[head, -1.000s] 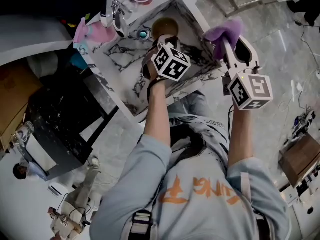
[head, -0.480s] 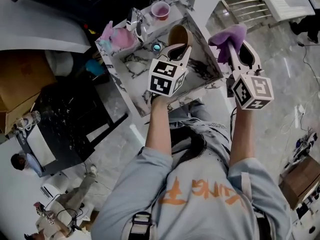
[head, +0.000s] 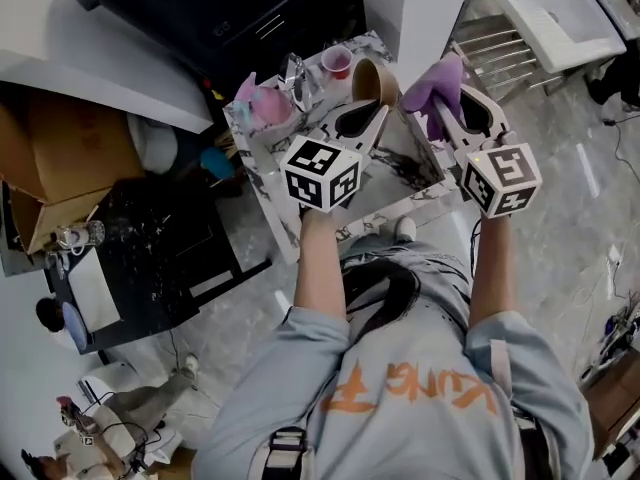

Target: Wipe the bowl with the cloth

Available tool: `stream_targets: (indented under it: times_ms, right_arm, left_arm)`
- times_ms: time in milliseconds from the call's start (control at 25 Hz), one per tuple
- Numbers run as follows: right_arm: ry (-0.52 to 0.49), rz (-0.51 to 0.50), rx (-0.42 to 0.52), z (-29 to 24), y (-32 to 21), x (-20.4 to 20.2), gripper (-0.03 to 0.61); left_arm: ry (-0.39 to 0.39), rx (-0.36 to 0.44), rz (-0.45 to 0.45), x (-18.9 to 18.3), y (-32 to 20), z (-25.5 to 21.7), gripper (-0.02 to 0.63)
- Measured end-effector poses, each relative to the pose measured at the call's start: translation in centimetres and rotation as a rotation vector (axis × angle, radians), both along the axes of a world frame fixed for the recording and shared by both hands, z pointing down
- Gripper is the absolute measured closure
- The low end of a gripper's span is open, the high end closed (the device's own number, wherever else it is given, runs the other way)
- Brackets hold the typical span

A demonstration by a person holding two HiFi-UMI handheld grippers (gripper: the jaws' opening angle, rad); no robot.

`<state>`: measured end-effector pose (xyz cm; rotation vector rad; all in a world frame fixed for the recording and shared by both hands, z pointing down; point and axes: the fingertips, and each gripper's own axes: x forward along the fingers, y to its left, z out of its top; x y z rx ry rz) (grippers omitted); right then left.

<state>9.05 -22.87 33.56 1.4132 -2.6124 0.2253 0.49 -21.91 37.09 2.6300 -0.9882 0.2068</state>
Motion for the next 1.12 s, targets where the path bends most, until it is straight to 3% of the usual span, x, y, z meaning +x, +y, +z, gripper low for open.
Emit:
stream_targets:
  times_ms: [280, 520, 760, 1120]
  right_arm:
    - [0.033, -0.143, 0.083, -3.2, 1.1, -1.1, 0.448]
    - [0.037, -0.195, 0.115, -4.6, 1.7, -0.6, 0.447]
    - [0.059, -0.222, 0.126, -4.5, 1.9, 0.0, 0.447]
    - [0.033, -0.200, 0.143, -4.9, 1.0, 1.5, 0.446]
  left_arm:
    - [-0.034, 0.114, 0.096, 2.8, 1.6, -3.5, 0.580]
    - [-0.046, 0.193, 0.220, 5.0, 4.1, -4.8, 0.580]
    - [-0.101, 0.205, 0.327, 6.1, 5.8, -4.4, 0.580]
    - [-0.090, 0.209, 0.438, 7.3, 8.0, -4.5, 0.580]
